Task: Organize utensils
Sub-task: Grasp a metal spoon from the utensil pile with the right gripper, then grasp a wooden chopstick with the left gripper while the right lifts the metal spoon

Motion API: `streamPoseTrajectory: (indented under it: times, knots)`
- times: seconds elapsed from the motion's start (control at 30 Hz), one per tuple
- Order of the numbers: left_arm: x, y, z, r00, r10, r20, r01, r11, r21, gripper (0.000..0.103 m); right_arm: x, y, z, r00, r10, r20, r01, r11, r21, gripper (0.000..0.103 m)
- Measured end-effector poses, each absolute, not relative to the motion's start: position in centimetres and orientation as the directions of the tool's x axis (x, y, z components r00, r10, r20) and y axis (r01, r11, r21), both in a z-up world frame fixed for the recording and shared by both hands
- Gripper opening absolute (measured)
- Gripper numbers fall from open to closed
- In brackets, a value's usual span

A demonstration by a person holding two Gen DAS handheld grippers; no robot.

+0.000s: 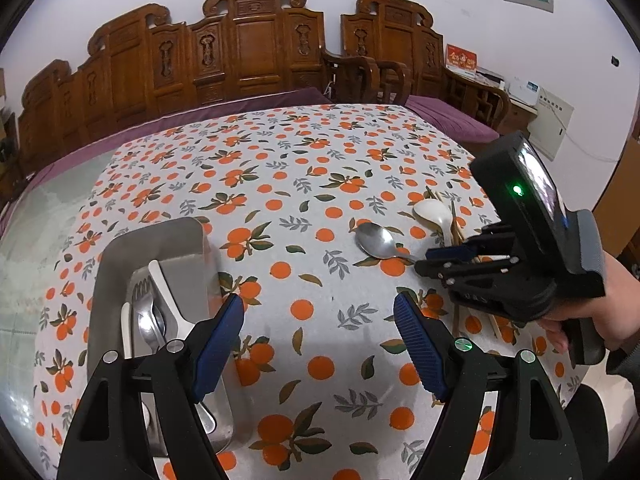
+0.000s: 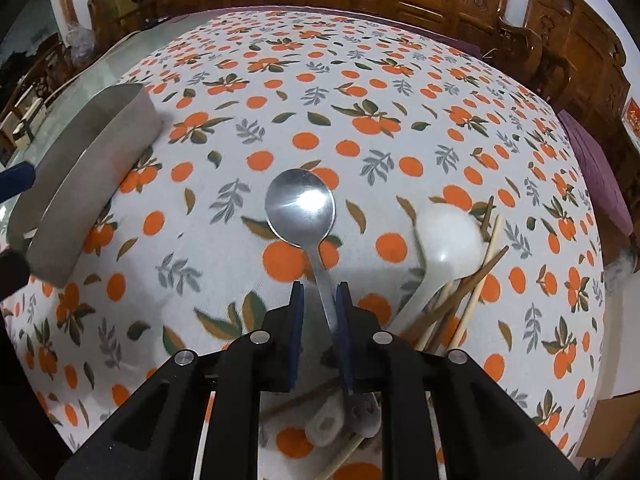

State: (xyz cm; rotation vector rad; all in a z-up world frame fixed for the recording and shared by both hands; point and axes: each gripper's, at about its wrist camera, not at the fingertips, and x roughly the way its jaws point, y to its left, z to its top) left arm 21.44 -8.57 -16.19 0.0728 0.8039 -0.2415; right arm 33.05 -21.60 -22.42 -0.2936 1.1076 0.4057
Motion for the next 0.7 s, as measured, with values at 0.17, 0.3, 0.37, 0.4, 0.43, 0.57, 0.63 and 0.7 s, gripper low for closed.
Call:
streamPoseTrajectory:
  times: [0.17, 0.3, 0.37, 0.4, 0.43, 0.57, 0.63, 0.7]
  knots:
    - [21.5, -8.6, -16.2, 0.668, -0.188, -0.72, 0.242, 0.97, -0.029, 0.074, 33.7, -21.3, -22.5, 0.397, 0.155, -0.905, -0.46, 0.886, -0.05, 0.02]
    - [21.4, -8.6, -16.2, 0.667, -0.19, -0.72, 0.246, 0.969, -0.028, 0.074, 34.2, -21.3, -22.8, 0.401, 0.143, -0.905, -0.466, 0.882, -0.067, 0.02]
    - [21.4, -8.6, -16.3, 0.665, -0.191, -0.722, 0.247, 0.969, -0.028, 0.074, 34.3, -21.2, -23.1, 0.392, 0.139, -0.909, -0.472, 0.879, -0.069, 0.02]
    - [21.4, -8.7, -16.3, 0.664, -0.191, -0.723, 0.248, 0.968, -0.028, 0.074, 34.4, -21.2, -23.1, 0.387, 0.141, -0.911, -0.472, 0.879, -0.064, 0.02]
    - [21.3, -8.7, -16.4, 0.664, -0.19, -0.723, 0.248, 0.968, -0.026, 0.074, 34.5, -21.2, -23.2, 0.381, 0.144, -0.913, -0.472, 0.88, -0.058, 0.019]
    - [21.4, -8.8, -16.4, 0.661, -0.191, -0.726, 0.253, 0.967, -0.025, 0.074, 34.3, -21.0, -23.3, 0.36, 0.174, -0.917, -0.499, 0.866, -0.031, 0.008]
    - [21.4, -8.9, -16.6, 0.659, -0.192, -0.727, 0.258, 0.966, -0.022, 0.074, 33.7, -21.1, -22.7, 0.378, 0.191, -0.906, -0.498, 0.867, -0.025, 0.007]
    - [21.2, -9.0, -16.7, 0.659, -0.192, -0.727, 0.263, 0.965, -0.016, 0.074, 33.0, -21.7, -21.3, 0.41, 0.22, -0.885, -0.485, 0.875, -0.008, 0.007]
